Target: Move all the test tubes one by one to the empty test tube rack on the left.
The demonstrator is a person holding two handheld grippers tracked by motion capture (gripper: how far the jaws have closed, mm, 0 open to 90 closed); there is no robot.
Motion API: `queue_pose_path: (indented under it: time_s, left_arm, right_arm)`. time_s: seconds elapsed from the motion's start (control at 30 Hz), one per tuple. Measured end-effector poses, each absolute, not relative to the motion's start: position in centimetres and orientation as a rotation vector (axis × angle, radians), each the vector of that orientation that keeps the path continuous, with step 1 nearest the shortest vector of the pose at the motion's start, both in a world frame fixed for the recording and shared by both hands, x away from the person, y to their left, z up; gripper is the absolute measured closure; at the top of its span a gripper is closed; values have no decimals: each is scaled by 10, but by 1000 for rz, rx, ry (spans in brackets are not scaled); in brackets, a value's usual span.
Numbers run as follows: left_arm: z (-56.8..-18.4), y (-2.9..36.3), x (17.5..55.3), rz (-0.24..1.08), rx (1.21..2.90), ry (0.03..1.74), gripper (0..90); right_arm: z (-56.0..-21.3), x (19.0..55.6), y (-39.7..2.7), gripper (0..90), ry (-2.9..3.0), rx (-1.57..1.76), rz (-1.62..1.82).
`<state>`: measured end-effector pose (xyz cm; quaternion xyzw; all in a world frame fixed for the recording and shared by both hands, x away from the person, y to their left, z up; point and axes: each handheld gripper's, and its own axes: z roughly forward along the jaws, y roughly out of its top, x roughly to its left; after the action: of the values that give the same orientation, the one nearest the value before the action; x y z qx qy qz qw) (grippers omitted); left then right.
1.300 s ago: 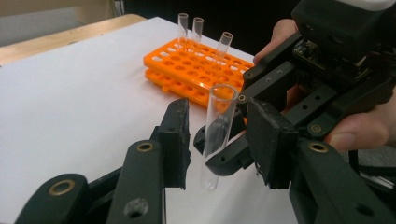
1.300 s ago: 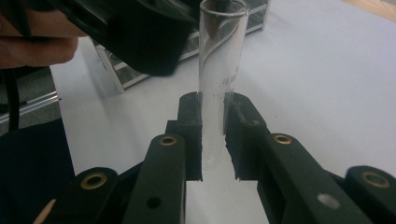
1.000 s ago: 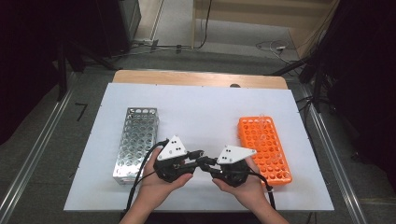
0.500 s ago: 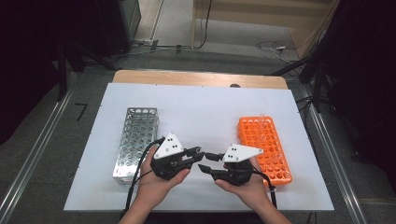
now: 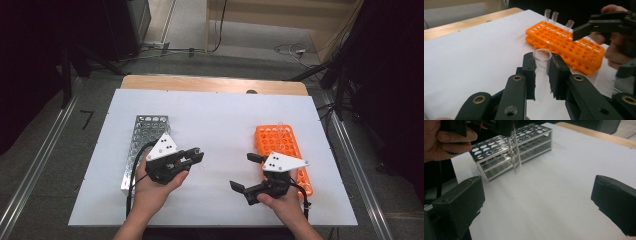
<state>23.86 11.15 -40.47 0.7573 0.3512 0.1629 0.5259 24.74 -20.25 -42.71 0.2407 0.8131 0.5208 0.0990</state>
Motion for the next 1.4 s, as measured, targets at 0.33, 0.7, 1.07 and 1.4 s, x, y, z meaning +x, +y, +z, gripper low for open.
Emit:
queue_pose_path:
  time_s: [0.33,0.7,1.07,1.4]
  left_arm:
    - [-398,141,258,452,1794,908,766]
    - [-393,160,281,511,1765,980,766]
    - [-389,178,301,571,1717,1064,766]
    - [-387,190,319,658,1688,1122,766]
  right_arm:
    - [-438,239,-234,0,2381,781,1541]
    - [-448,233,-245,0,2370,786,1519]
    - [-453,235,-243,0,2375,789,1509]
    - [-454,236,-243,0,2376,793,1506]
